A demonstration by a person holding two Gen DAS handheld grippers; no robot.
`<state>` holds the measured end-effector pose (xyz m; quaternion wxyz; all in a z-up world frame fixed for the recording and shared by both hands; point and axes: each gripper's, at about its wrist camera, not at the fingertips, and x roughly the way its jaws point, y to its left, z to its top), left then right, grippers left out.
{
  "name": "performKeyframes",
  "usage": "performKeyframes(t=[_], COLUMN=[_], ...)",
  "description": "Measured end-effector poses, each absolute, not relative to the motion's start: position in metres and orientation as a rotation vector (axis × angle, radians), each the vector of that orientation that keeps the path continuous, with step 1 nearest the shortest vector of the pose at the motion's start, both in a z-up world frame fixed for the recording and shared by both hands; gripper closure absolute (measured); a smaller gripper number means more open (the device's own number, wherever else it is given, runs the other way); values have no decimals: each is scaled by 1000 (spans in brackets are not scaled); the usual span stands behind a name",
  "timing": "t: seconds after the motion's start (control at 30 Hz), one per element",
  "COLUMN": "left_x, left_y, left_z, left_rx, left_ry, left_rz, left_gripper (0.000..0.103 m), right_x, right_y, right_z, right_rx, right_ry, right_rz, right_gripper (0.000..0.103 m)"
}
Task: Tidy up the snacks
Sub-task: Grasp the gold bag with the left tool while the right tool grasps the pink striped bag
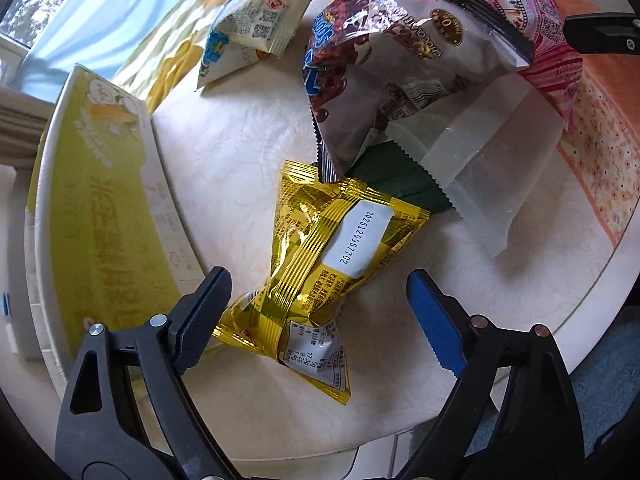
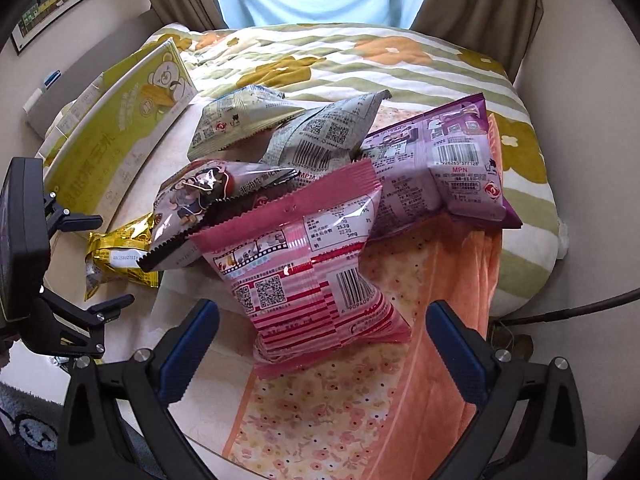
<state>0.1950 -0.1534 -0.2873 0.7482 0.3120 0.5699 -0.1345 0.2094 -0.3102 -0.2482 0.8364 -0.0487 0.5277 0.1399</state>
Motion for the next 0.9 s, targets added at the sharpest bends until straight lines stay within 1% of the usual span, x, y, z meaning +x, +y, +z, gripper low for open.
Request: performKeyframes(t=[0.07,0.1,0.17,0.23,0.27,0.3,0.33,0.53,0.77,0.8,0.87,0.9], left_x=[199,201,203,205,206,208,209,209,205,206,203,202], left_y=[-152,-151,-148,-146,-145,-143,-142,-134,-126,-127,-125,-125], left_z=[-292,-295,-295,-295,-295,-295,-296,-290,-279,-282,-278,-277], left_rx=[682,678,653,630,615,595,587,526,460,442,425,421], left_ry=[1260,1268,1276,1287,1292,1299,1302,1308,1311,1313,1309,1309], left_rz=[-293,-293,-296,-307,-314,-320,-322,-329,-333,-332,-326,-323], left_gripper=[18,26,29,40,44,51,53,60,61,61,61,61], right_x=[213,215,217,219,220,221,221,226,230,230,230,230], right_y=[-307,-305,-303,-302,-301,-302,-302,-300,-295,-295,-294,-293], right_z=[-253,-255,-259,-263,-264,-266,-267,-271,-277,-278,-280,-281], right_rx=[-132,-146,-164,-177,-178,-176,-173,-181,-200,-198,-196,-204], right_ry=[1132,1142,1156,1164,1168,1171,1175,1178,1179,1181,1190,1193], right_rz=[301,303,306,305,305,306,306,319,340,342,351,351], right_gripper=[0,0,0,0,0,0,0,0,0,2,9,14])
